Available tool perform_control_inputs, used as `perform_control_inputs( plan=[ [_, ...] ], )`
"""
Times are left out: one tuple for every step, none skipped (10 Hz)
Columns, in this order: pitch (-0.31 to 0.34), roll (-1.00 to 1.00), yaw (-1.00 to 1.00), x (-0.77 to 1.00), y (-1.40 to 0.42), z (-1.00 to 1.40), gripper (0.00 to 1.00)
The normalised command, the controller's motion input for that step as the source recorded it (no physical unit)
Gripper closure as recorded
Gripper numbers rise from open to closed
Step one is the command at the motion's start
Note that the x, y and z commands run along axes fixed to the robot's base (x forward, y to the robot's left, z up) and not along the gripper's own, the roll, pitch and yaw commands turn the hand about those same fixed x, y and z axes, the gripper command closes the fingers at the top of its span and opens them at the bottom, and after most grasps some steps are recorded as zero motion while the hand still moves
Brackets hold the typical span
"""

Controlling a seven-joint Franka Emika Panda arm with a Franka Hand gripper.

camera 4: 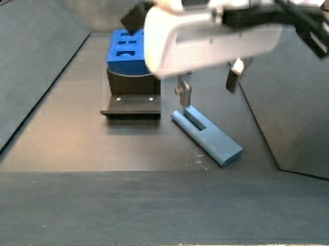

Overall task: Pick up the square-circle object. Move up. Rotate the square-circle object. Place the square-circle object on the fixture. Regrasp the square-circle object. Move to above the board. Insert the square-circle object.
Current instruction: Pick up the square-circle object.

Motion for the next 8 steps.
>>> perform_control_inputs(
  plan=[
    [0.000, -0.50, 0.09, -0.05, 0.34, -0.12, 0.00],
    [-0.053, -0.39, 0.20, 0.00, 0.15, -0.35, 0.00],
    [-0.094, -0.19, 0.16, 0.00, -0.03, -0.64, 0.00],
    [-0.011, 0.00, 0.16, 0.03, -0.18, -0.97, 0.00],
    [-0.034, 0.00, 0.21, 0.01, 0.00, -1.00, 0.00],
    [-0.066, -0.05, 0.22, -0.01, 0.21, -1.00, 0.00],
    [-0.081, -0.09, 0.23, -0.03, 0.27, -0.93, 0.00],
    [-0.090, -0.13, 0.25, 0.00, 0.22, -0.85, 0.00]
  ],
)
